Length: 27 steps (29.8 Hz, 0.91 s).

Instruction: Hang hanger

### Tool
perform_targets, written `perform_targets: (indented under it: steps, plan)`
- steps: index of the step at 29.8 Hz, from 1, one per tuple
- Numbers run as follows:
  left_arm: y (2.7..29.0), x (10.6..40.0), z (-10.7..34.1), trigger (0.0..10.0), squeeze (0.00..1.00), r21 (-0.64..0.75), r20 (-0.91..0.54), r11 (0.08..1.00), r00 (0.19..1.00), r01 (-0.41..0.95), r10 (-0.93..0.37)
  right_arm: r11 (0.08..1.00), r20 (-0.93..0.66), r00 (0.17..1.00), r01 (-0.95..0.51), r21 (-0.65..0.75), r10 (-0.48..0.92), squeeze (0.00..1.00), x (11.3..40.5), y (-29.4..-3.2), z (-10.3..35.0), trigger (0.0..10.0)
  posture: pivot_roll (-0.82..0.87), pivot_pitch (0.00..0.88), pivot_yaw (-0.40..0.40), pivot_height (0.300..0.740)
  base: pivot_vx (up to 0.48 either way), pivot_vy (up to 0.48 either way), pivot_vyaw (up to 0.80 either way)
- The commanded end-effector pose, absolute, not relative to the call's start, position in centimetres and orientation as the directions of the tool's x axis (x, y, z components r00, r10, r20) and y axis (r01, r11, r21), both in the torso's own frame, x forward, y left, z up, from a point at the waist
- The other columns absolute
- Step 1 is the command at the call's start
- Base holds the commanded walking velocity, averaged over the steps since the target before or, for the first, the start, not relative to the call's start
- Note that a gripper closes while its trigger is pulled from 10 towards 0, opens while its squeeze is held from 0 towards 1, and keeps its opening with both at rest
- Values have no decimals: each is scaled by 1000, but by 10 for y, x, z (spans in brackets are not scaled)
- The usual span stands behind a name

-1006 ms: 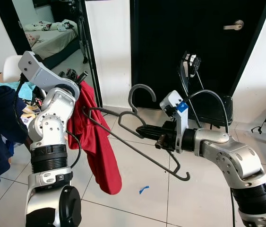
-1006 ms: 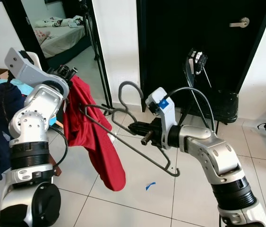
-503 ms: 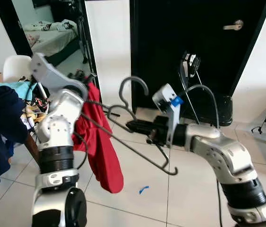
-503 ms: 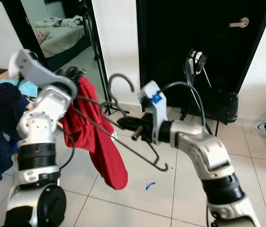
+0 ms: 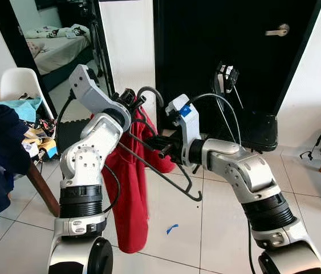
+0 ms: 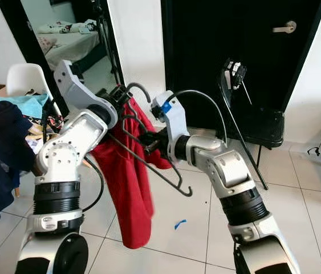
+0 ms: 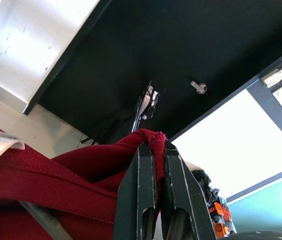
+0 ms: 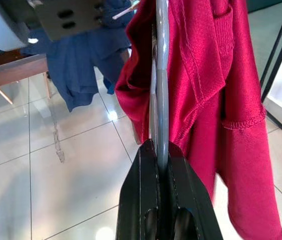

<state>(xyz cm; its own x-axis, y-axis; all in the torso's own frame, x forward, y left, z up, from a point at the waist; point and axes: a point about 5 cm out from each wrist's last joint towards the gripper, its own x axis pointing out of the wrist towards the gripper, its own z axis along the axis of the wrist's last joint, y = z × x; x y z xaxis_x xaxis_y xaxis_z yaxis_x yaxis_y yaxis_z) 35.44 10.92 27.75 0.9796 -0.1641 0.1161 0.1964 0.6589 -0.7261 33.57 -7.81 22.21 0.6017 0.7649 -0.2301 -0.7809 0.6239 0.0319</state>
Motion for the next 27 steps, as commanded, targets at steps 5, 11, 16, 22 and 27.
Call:
perform_targets:
  steps: [5,11,16,22,27]
  plan:
    - [100,344,277,10000,0,-786,137,576,972,224,-191,658,-249,635,-753,14,731,0,344,-74,217,10000,-22,0,26,740,0,0,0]
    - [86,338,274,10000,0,-789,154,546,951,282,-269,587,-99,582,-808,38,807,0,340,-58,232,10000,-22,0,26,740,0,0,0]
    - [83,335,278,10000,1000,-779,190,519,921,352,-339,567,1,570,-816,110,821,0,339,-55,236,10000,-17,0,29,740,0,0,0]
    - [81,325,294,10000,1000,-762,320,401,835,508,-448,546,179,577,-814,196,797,0,339,-59,248,10000,-17,0,37,740,0,0,0]
    - [89,324,300,10000,1000,-745,351,407,830,528,-435,531,290,580,-815,234,762,0,341,-63,257,10000,-11,0,38,740,0,0,0]
